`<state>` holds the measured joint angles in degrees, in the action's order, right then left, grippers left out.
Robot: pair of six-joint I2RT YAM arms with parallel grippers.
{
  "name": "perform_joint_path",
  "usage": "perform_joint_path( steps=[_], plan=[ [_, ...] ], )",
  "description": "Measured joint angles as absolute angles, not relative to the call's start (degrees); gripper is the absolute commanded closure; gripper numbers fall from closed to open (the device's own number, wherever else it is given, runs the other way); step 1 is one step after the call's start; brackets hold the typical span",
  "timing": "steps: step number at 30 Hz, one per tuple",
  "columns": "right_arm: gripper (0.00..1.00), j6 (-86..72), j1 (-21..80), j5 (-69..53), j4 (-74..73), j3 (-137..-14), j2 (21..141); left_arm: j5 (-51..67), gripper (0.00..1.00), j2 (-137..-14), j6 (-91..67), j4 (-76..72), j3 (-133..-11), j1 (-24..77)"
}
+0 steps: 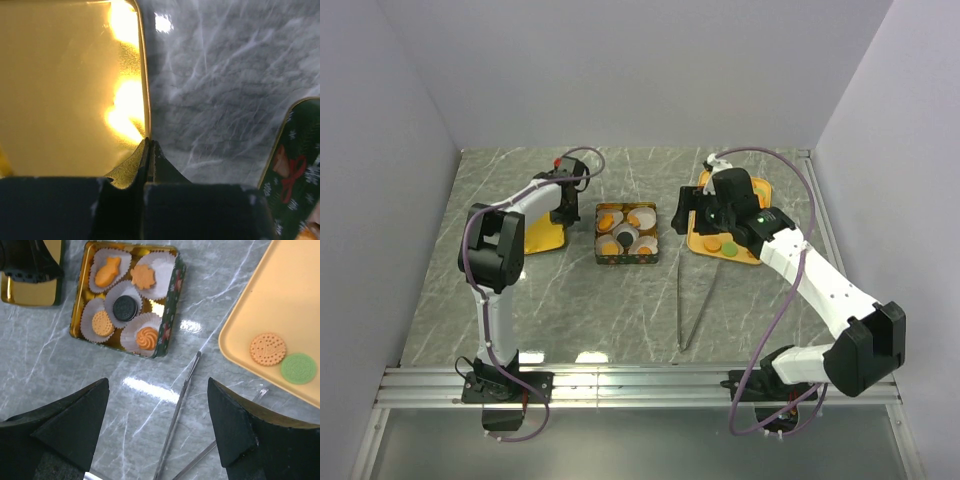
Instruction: Pack the cookies
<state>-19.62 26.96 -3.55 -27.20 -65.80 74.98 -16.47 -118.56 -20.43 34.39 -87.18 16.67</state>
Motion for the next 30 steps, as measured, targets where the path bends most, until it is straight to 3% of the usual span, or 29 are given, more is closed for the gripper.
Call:
perform_joint_path(
  steps=[9,16,23,30],
  plan=[
    [0.14,-21.6,26.7,-14.0,-28.8,-77.3,81.6,-18.4,0.99,-116.2,-22.5,43.8,-100.5,16.2],
    [0.15,-28.6,25.2,-30.3,-24.6,-88.9,89.7,-10.5,0.99,-103.9,-25.3,44.6,-106.0,16.2],
    [0.14,-53.6,18.5,-49.1,3.1,-84.1,93.6,7.6,1.00,-89.5,-30.6,36.9,-105.6,15.2],
    [0.11,-81.6,15.6,-56.6,37.6,-80.7,99.0,28.6,1.00,-84.1,-43.6,23.6,-105.8,7.4]
  ],
)
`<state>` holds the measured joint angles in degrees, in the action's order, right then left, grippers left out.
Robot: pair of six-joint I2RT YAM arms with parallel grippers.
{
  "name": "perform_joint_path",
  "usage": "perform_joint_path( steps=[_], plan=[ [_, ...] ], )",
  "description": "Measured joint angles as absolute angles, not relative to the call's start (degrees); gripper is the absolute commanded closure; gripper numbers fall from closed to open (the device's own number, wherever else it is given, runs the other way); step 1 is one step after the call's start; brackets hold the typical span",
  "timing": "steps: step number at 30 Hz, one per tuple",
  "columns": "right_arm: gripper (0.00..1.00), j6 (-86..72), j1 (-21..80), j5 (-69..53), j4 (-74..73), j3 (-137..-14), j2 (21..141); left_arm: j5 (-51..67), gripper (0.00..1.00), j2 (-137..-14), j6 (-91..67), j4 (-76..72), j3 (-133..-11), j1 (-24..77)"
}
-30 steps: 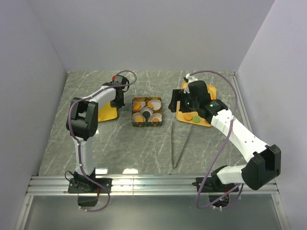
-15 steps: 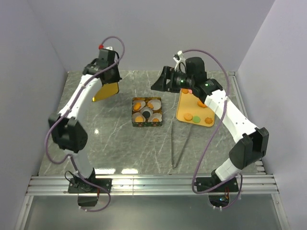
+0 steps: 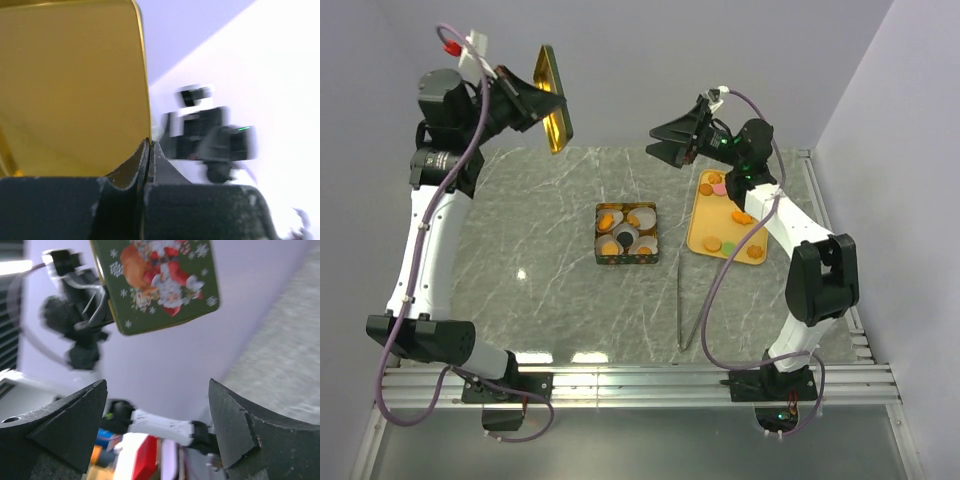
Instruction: Pack the cookies
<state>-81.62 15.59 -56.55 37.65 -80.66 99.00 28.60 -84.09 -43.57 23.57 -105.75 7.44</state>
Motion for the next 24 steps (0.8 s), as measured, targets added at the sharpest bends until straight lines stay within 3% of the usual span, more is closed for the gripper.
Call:
perform_joint_path(
  steps=[10,19,24],
  plan=[
    [0.09,-101.3,15.6,-58.3,64.4,-85.0,104.0,47.7,0.99,-83.2,-72.2,-9.9,-99.9,3.3],
    [0.08,-105.1,15.6,-59.3,69.2,-93.6,108.0,52.0,0.99,-83.1,-92.9,-37.0,-95.8,3.3],
    [0.07,-104.9,16.2,-59.4,68.8,-95.4,108.2,52.2,0.99,-82.1,-99.3,-44.6,-91.4,3.3]
  ],
)
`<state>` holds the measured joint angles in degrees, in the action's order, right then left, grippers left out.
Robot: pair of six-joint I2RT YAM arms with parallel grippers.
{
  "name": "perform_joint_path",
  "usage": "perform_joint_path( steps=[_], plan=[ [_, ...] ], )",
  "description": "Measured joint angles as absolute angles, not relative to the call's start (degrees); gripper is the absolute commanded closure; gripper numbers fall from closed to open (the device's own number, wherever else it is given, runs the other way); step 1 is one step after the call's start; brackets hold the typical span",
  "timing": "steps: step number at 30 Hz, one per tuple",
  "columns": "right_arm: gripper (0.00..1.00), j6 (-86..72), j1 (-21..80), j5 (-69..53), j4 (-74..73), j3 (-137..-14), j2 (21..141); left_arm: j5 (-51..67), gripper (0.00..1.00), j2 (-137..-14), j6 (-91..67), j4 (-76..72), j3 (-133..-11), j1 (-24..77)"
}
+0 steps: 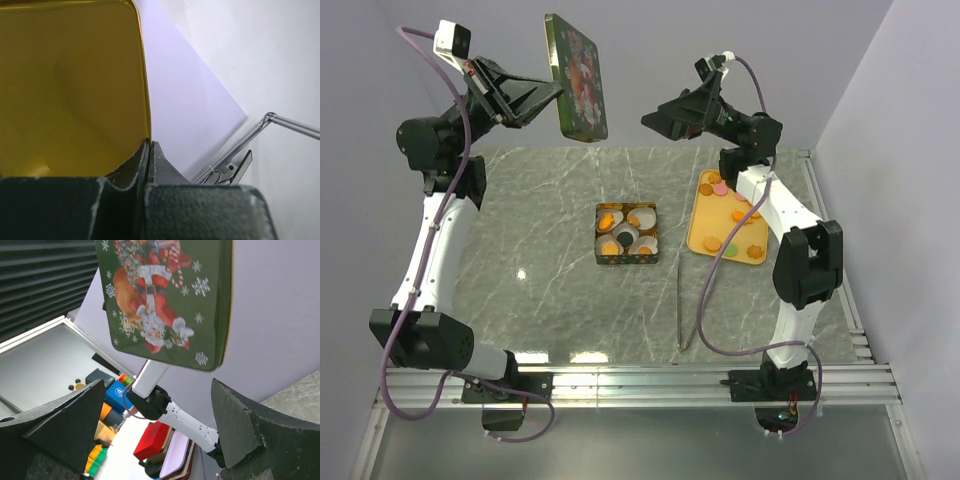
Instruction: Pack the cookies
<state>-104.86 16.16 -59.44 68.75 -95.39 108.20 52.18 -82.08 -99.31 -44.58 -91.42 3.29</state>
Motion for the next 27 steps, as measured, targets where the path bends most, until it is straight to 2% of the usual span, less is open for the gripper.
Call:
perform_joint_path(
  steps=[8,16,27],
  plan=[
    [0.07,-101.5,19.6,-59.6,64.8,-100.7,111.0,51.6,0.99,-80.9,-105.8,-53.1,-87.7,3.5],
    [0.07,-103.4,21.9,-59.4,63.2,-113.4,122.5,50.1,0.99,-77.6,-109.2,-58.8,-83.2,3.6],
    [0.07,-109.4,25.0,-58.0,66.0,-116.7,124.0,47.4,0.99,-74.4,-110.3,-63.0,-74.4,4.3]
  ],
)
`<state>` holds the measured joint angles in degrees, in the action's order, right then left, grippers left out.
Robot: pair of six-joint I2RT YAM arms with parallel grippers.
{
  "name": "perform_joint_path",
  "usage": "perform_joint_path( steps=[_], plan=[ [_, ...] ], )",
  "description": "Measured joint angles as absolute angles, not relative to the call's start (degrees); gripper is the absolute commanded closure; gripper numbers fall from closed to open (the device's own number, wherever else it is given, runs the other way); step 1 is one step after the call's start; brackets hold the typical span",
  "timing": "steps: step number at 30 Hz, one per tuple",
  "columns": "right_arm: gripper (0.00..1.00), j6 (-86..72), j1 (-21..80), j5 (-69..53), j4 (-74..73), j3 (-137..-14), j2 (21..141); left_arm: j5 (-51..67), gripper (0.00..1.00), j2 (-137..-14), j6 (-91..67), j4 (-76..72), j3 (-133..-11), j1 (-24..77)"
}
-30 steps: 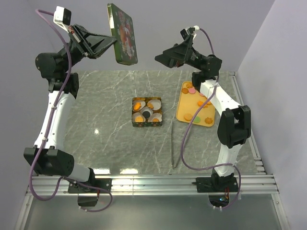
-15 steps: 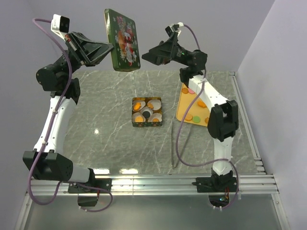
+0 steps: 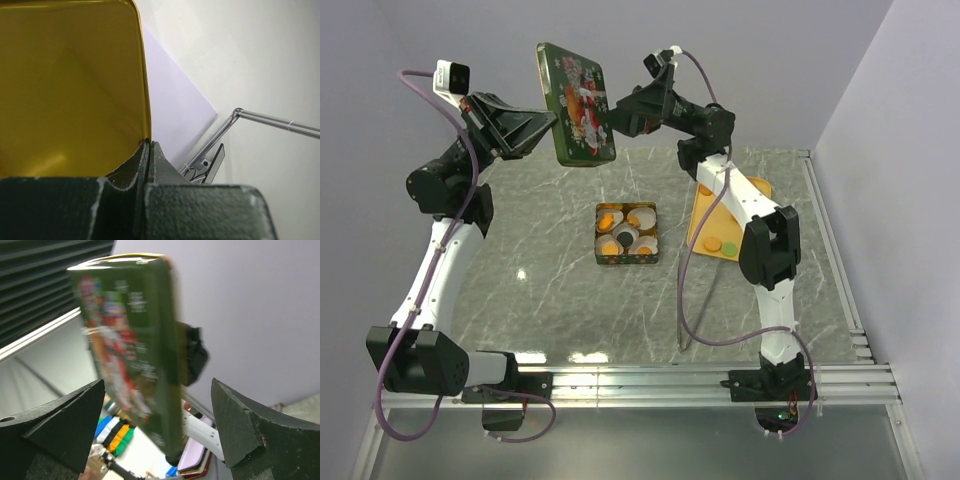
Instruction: Pack the cookies
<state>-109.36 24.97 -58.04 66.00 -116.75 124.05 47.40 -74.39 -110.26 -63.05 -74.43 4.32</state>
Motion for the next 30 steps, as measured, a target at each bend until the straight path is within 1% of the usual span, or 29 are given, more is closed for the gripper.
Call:
perform_joint_path(
  steps=[7,10,13,14,16,17,18,19,22,25,26,28,29,30],
  plan=[
    [0.07,-113.1,27.1,-55.0,72.9,-120.0,125.1,46.3,0.99,-74.4,-110.8,-65.5,-73.1,4.5],
    [0.11,-113.7,28.2,-54.9,73.5,-120.0,125.1,46.0,0.99,-74.4,-110.9,-66.7,-73.0,4.5],
    [0.19,-114.0,28.9,-54.6,74.0,-120.0,125.1,45.6,0.99,-74.4,-111.4,-67.6,-72.6,4.5],
    [0.25,-114.1,29.0,-54.4,74.1,-120.0,125.1,45.6,0.99,-74.4,-111.7,-67.9,-72.3,4.5],
    [0.33,-114.3,29.1,-53.8,74.2,-120.0,125.1,45.4,0.99,-74.4,-111.8,-68.2,-71.9,4.5],
    [0.41,-114.4,29.1,-53.3,74.2,-120.0,125.1,45.2,0.99,-74.3,-111.8,-68.3,-71.4,4.5],
    [0.45,-114.4,29.1,-52.9,74.3,-120.0,125.1,45.1,0.99,-74.3,-111.9,-68.4,-71.0,4.4],
    [0.51,-114.4,29.1,-52.6,74.2,-120.0,125.1,45.1,0.99,-74.2,-111.9,-68.4,-70.7,4.4],
    [0.62,-114.5,29.1,-51.3,74.2,-120.0,125.1,45.0,0.99,-73.8,-111.9,-68.3,-69.7,4.1],
    [0.79,-115.0,29.0,-49.6,74.7,-120.0,125.1,44.5,0.99,-72.8,-111.9,-67.9,-68.7,3.4],
    [0.83,-115.4,29.0,-49.0,75.2,-120.0,125.1,44.2,0.99,-72.5,-111.9,-67.8,-68.2,3.0],
    [0.92,-115.9,29.0,-48.0,76.0,-119.9,125.1,43.8,0.96,-72.0,-111.9,-67.4,-67.1,2.4],
    [0.94,-116.2,29.0,-47.7,76.1,-119.6,124.9,43.6,0.90,-71.8,-111.9,-67.2,-66.6,2.3],
    [0.96,-116.2,29.0,-47.8,76.1,-119.1,124.8,43.5,0.86,-71.7,-111.7,-66.8,-66.0,2.3]
  ],
)
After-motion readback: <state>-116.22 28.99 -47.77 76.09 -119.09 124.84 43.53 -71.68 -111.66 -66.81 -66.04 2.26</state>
